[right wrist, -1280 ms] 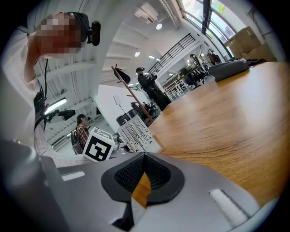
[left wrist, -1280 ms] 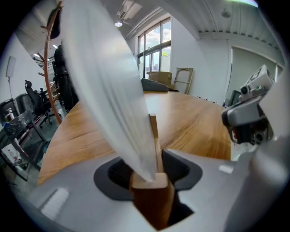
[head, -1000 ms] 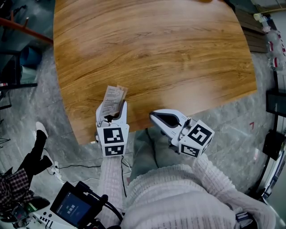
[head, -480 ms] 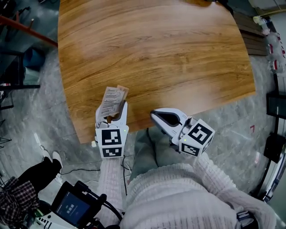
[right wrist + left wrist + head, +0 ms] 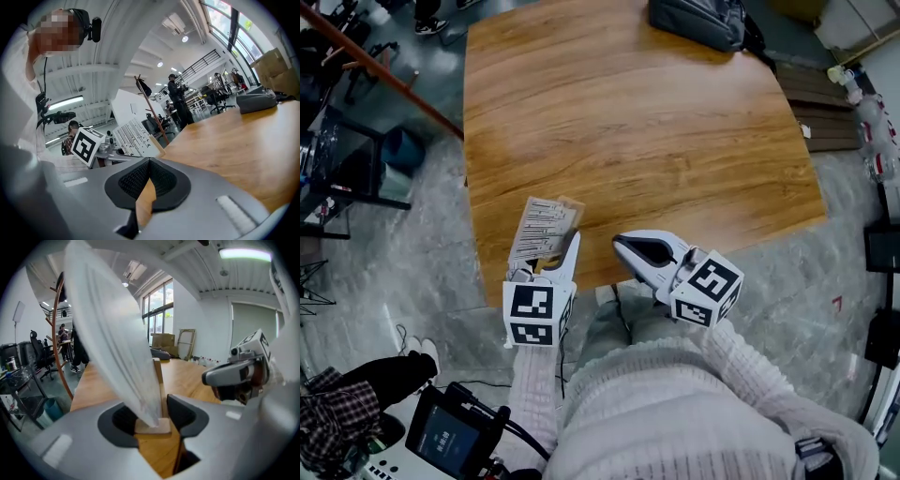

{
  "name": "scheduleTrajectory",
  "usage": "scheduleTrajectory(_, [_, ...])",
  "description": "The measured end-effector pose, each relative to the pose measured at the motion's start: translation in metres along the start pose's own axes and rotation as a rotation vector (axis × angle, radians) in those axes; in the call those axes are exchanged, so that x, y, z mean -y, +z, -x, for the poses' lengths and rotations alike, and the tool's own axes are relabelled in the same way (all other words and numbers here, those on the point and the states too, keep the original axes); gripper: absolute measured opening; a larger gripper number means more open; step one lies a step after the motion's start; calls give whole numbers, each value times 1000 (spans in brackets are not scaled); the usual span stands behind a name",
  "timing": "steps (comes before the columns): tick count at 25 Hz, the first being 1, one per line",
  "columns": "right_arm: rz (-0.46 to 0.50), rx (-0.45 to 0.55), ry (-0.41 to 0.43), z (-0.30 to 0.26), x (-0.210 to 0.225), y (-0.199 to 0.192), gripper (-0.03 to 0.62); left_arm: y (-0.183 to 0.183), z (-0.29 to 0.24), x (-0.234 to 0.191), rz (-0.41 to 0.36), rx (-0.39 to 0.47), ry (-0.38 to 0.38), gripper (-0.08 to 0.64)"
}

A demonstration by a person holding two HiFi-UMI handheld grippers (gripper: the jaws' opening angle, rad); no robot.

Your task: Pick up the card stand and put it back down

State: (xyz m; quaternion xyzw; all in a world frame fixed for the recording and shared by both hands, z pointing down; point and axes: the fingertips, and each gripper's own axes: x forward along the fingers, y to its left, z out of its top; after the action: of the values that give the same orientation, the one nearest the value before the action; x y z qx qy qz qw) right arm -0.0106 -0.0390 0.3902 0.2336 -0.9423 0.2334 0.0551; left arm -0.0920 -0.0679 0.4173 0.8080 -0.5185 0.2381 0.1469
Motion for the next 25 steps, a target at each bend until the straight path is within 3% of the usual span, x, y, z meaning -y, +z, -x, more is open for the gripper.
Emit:
scheduleTrajectory(10, [81, 75, 31, -3, -6, 36, 0, 36, 33, 9, -4, 79, -4, 190])
scheduleTrajectory(25, [129, 94, 22, 7, -16, 49, 0, 42, 50, 17, 28, 127, -15, 187])
